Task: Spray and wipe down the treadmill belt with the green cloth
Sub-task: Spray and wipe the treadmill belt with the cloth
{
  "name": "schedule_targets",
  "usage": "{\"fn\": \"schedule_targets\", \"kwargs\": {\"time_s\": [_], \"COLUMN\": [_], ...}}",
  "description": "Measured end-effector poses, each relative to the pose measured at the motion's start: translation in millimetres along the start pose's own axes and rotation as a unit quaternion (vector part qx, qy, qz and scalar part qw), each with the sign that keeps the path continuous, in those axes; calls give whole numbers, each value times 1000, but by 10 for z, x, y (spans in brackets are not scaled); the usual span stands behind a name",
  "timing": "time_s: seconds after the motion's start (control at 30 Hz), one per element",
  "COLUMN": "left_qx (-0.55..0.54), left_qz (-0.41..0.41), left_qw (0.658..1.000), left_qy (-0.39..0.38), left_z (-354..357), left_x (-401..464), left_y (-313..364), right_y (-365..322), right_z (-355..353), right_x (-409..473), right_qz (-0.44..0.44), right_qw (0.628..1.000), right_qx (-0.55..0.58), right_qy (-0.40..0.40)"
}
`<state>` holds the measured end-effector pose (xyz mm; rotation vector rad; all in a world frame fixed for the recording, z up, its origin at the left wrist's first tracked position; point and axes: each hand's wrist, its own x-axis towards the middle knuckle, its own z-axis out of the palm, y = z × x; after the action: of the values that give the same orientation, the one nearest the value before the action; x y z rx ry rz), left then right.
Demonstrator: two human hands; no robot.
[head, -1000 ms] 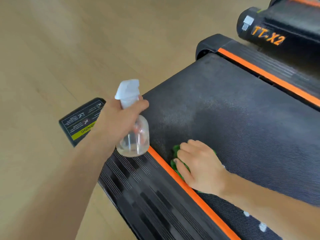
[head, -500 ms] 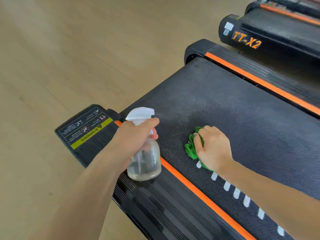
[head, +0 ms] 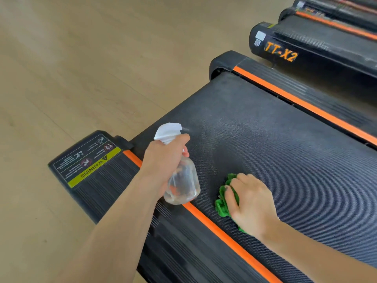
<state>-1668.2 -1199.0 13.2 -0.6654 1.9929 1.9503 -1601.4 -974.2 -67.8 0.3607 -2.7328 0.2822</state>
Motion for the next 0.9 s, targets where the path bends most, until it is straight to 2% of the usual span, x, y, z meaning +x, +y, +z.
{"fn": "schedule_targets", "kwargs": {"time_s": [0.17, 0.23, 0.4, 0.57, 0.67, 0.73, 0.83, 0.9], "left_qx": [0, 0, -34, -104, -128, -126, -124, -132], "left_qz": [-18, -19, 1, 54, 117, 142, 145, 145], "left_qw": [997, 997, 999, 989, 971, 964, 964, 965], "left_qy": [-69, -72, -2, 92, 163, 184, 184, 175], "left_z": [169, 202, 162, -82, -252, -346, -414, -417], "left_x": [16, 46, 65, 83, 140, 177, 208, 222], "left_y": [-29, -56, -34, 119, 172, 164, 117, 116], "right_y": [-16, -24, -23, -188, -247, -172, 74, 169], "right_z": [15, 16, -29, 44, 268, 460, 749, 875], "right_x": [7, 5, 34, 369, 851, 1336, 2124, 2348], "right_qz": [-7, -7, -25, -216, -261, -209, 13, 101], "right_qw": [1000, 1000, 999, 973, 961, 975, 997, 993], "right_qx": [7, 13, 27, 60, 53, 19, -11, -20], "right_qy": [17, 16, 6, -59, -69, -75, -73, -62]}}
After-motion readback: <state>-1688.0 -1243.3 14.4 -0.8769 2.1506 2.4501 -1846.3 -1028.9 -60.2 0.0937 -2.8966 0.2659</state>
